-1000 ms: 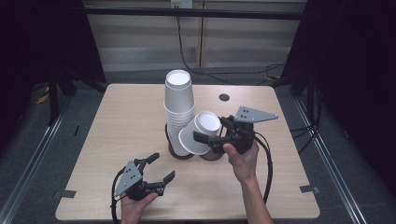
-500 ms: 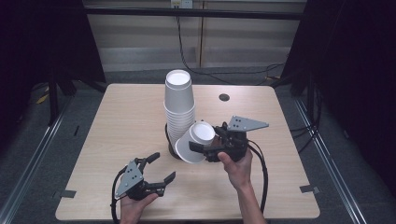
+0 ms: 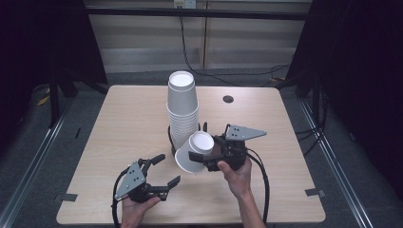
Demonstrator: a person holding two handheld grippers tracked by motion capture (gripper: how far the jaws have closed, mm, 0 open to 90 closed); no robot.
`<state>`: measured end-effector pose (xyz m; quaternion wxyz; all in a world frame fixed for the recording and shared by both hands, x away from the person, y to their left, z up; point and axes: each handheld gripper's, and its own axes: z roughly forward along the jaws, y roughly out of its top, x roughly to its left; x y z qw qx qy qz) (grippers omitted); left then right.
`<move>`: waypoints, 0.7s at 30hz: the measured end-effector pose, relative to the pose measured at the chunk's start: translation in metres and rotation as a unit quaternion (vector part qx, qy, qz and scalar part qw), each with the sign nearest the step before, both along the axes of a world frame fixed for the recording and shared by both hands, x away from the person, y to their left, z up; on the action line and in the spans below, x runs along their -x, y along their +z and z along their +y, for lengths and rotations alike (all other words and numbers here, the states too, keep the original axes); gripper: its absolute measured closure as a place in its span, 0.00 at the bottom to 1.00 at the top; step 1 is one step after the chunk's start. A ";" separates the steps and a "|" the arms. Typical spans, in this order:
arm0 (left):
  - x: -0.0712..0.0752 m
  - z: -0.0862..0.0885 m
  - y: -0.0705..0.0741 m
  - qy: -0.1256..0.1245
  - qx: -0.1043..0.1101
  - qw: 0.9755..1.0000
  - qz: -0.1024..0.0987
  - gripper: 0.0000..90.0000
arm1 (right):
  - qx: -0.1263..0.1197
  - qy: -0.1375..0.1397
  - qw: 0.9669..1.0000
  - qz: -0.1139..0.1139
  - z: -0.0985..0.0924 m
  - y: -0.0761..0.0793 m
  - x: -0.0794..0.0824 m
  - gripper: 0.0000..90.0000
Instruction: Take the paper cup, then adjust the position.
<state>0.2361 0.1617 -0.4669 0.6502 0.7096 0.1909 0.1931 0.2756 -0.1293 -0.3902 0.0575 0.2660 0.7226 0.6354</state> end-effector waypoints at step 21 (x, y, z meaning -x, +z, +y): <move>-0.001 -0.017 0.002 -0.025 -0.017 1.000 0.002 0.17 | 0.025 0.029 0.999 0.017 0.016 -0.021 0.002 0.26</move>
